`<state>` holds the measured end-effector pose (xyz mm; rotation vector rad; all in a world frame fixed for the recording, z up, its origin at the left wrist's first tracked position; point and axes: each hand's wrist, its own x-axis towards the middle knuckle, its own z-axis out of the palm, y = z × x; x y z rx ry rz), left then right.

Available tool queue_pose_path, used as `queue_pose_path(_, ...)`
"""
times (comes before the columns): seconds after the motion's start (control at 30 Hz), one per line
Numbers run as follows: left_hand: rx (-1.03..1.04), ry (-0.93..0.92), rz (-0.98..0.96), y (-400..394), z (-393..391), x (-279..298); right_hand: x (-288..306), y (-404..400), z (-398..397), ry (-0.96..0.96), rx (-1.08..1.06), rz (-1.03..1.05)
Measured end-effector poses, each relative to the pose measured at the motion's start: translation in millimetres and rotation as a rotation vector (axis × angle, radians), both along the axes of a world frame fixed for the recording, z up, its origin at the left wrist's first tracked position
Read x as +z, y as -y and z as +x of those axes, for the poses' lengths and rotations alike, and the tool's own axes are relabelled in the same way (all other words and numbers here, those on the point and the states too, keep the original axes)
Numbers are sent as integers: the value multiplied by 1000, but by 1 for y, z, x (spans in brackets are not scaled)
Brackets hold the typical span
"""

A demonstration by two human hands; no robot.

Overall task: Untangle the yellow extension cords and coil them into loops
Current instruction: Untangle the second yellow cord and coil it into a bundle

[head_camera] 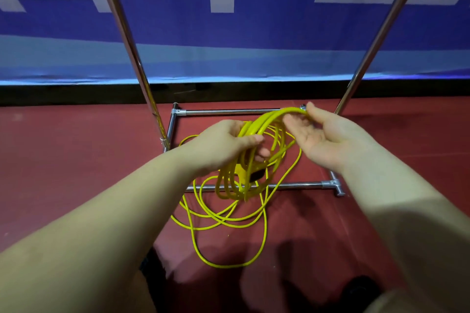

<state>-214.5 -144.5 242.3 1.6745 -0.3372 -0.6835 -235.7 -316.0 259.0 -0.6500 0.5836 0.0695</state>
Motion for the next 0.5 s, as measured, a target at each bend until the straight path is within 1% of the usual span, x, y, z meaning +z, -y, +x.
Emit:
queue_pose_path(0.03,48,-39,-37,1,1,0,-1,-2,-1,6,71,-136)
queue_pose_path(0.07,105,-82,-83,1,3,1,-3,-6,-3,10,177,-337)
queue_pose_path(0.17,290,-207,-224,0,8,3,-14,-19,-16,62,594,-1087)
queue_pose_path(0.2,340,-243,-269,-1,10,4,-20,-23,-20,108,692,-1289)
queue_pose_path(0.23,376,-270,-306,-1,11,6,-26,-26,-23,167,771,-1428)
queue_pose_path(0.27,401,-289,-330,-2,12,8,-33,-29,-25,228,835,-1502)
queue_pose_path(0.3,417,-306,-348,-3,14,9,-39,-30,-26,279,878,-1522)
queue_pose_path(0.43,492,-367,-419,-11,18,12,-52,-29,-25,342,989,-1494)
queue_pose_path(0.5,523,-368,-434,-15,20,13,-54,-29,-27,381,971,-1537)
